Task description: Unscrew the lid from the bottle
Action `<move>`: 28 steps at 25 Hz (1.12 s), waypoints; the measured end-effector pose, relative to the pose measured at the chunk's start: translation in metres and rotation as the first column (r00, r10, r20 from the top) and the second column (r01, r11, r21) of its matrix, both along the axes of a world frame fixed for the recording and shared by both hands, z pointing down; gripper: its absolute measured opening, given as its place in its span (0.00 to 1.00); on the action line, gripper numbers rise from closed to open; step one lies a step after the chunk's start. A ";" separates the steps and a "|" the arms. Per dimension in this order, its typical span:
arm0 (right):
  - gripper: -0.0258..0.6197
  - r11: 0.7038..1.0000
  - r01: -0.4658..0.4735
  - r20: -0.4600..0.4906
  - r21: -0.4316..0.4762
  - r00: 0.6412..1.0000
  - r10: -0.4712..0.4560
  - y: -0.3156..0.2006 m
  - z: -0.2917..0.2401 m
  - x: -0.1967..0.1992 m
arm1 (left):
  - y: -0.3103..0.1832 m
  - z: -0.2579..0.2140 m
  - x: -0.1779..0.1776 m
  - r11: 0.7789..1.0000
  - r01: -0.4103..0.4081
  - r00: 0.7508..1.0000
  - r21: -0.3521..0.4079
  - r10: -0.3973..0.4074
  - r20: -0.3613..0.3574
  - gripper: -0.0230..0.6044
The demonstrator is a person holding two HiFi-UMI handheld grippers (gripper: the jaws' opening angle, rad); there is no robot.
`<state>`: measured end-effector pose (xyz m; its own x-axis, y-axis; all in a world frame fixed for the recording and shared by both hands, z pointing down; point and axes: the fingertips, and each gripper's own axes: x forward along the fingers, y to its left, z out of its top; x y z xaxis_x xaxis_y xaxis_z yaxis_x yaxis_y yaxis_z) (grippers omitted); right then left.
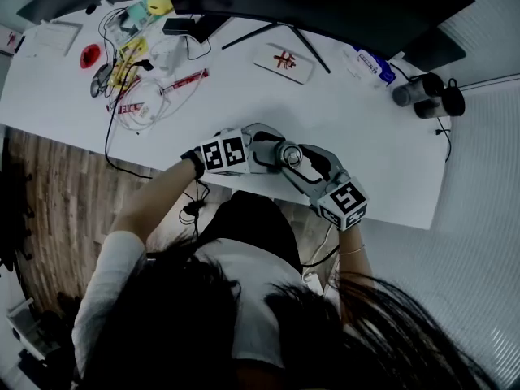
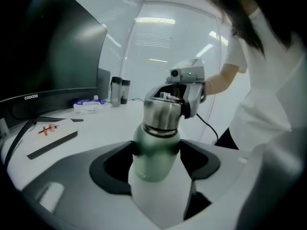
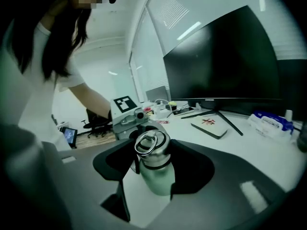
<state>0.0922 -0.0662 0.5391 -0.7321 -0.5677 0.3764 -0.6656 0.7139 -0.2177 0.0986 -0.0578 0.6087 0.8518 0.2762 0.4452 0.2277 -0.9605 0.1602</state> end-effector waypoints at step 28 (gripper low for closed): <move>0.40 0.999 -0.044 0.130 0.015 0.991 0.042 0.005 -0.020 0.005 | 0.002 0.002 -0.007 0.990 -0.140 0.990 0.031 0.139 0.030 0.61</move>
<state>0.0967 -0.0609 0.5189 -0.7490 -0.6054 0.2693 -0.6625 0.6899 -0.2917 0.0913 -0.0559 0.6104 0.7930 0.3761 0.4793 0.3557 -0.9245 0.1369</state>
